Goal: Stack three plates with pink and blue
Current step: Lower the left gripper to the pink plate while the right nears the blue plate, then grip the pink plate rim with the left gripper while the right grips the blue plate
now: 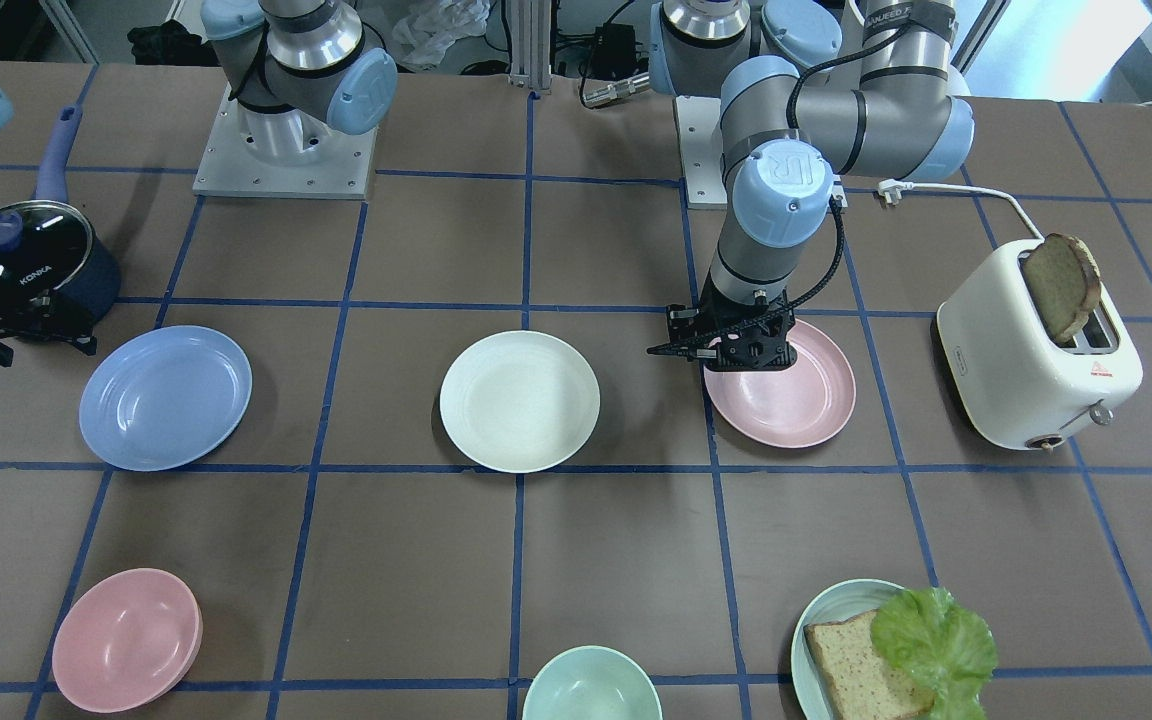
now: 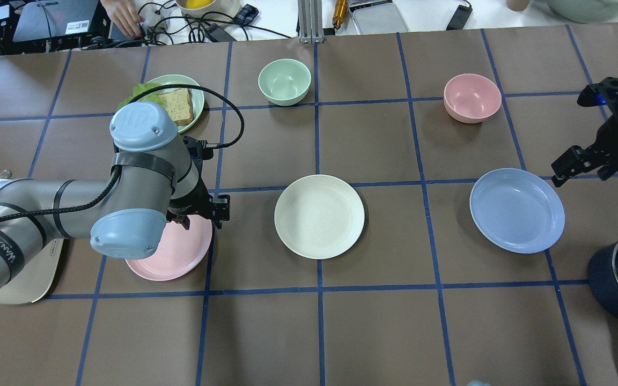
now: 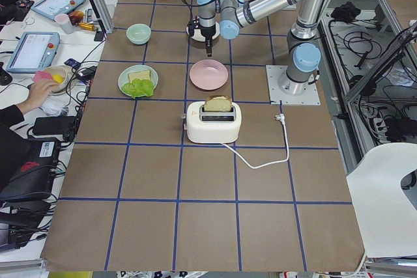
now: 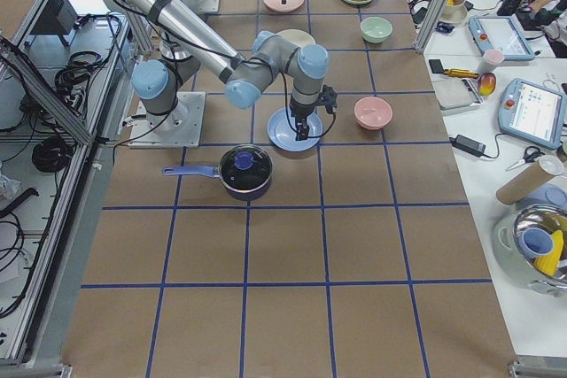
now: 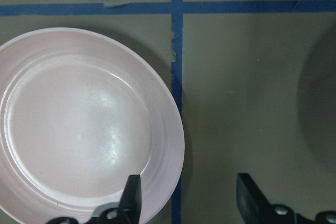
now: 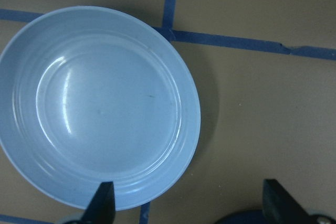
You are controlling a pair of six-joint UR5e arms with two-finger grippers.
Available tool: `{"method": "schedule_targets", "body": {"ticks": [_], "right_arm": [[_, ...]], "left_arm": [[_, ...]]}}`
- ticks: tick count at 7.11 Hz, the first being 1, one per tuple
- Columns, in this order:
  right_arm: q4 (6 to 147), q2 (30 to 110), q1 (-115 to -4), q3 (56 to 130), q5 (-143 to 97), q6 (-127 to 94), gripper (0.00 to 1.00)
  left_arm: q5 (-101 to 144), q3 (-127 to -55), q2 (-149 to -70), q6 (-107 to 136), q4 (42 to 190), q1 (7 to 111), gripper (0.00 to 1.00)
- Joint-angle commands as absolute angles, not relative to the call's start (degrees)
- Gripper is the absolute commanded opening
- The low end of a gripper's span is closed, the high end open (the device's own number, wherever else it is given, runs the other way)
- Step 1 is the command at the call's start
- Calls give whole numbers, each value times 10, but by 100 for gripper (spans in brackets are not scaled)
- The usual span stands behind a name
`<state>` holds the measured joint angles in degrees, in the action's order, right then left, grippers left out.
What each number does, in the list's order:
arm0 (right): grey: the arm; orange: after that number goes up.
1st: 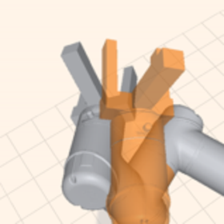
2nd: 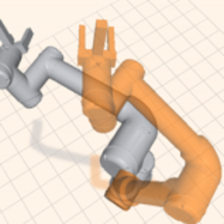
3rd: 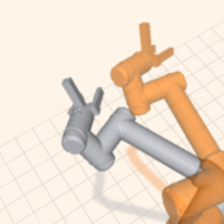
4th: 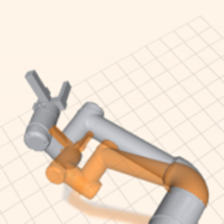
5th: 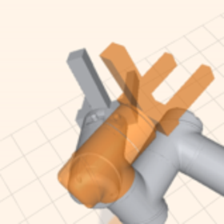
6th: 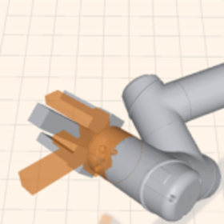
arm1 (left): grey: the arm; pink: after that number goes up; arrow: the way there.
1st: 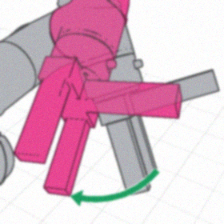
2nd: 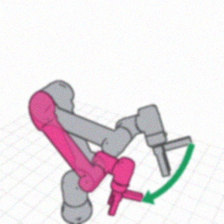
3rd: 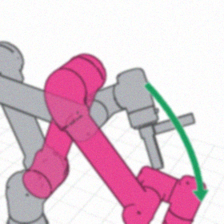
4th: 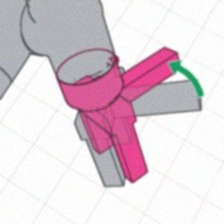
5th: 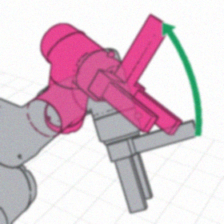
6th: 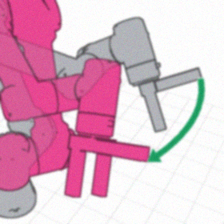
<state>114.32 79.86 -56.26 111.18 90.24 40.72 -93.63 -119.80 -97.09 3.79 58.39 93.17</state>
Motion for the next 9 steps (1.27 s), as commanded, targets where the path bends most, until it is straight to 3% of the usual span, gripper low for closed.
{"method": "schedule_targets", "body": {"ticks": [1,3,5,7,9], "right_arm": [[1169,760,-548,1112,898,411,100],[1169,731,-548,1114,867,413,100],[1171,720,-548,1114,860,413,86],[1170,713,-548,1114,859,413,60],[1193,692,-548,1112,862,412,63]], "left_arm": [[-942,-1198,-987,38,573,933,63],[-943,-1198,-1005,39,559,933,62],[-942,-1199,-1017,36,553,933,62],[-942,-1199,-1025,40,549,933,59],[-941,-1199,-1031,57,548,933,56]]}}
